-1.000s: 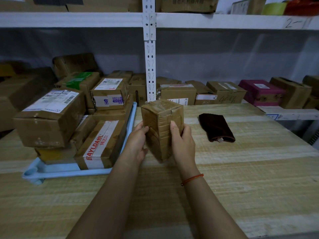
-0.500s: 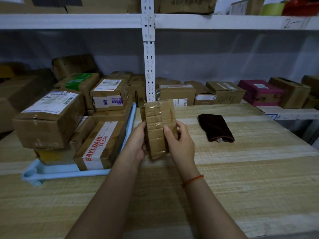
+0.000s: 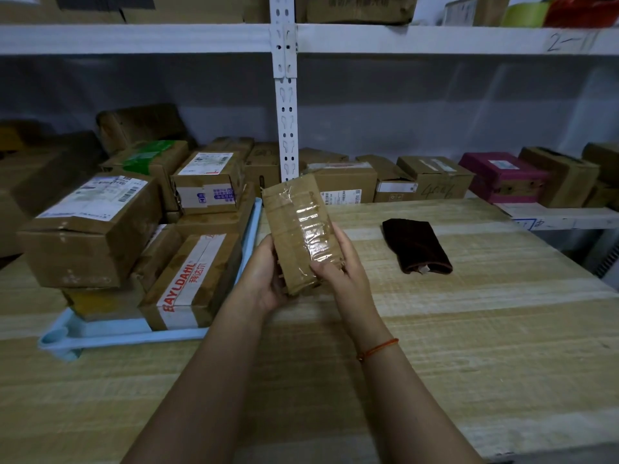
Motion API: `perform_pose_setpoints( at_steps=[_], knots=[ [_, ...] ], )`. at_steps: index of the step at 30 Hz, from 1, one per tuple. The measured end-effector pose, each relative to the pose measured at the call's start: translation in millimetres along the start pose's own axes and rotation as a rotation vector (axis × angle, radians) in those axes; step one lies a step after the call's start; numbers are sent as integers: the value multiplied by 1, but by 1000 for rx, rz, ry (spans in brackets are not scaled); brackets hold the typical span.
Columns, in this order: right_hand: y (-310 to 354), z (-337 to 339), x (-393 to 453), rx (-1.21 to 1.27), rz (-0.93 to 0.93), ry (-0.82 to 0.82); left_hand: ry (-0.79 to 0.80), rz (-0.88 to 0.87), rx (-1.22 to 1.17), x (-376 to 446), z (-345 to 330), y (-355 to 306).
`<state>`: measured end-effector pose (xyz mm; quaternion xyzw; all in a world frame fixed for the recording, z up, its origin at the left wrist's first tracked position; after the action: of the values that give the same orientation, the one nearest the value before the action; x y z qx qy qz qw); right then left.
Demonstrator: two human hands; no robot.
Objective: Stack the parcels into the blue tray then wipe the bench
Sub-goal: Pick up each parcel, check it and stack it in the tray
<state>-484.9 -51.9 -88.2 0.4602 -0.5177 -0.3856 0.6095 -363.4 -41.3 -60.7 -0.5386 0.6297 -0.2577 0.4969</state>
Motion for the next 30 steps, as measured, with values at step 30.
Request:
perform_pose_setpoints(
  at_steps=[30],
  knots=[
    [11,-9,-9,-808,251,-490,-80,-127,144,-10,-7,-11]
  ],
)
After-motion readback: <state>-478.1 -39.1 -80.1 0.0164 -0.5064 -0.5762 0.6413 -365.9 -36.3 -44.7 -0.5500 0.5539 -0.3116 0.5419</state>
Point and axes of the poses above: each hand's wrist, its own x-axis towards the middle knuckle, its own z-axis out of the back of the hand, y = z × x, the point moved 3 cm from there along x, towards the middle knuckle, and after that the axes turned 3 degrees about y, right-handed, at the moved point
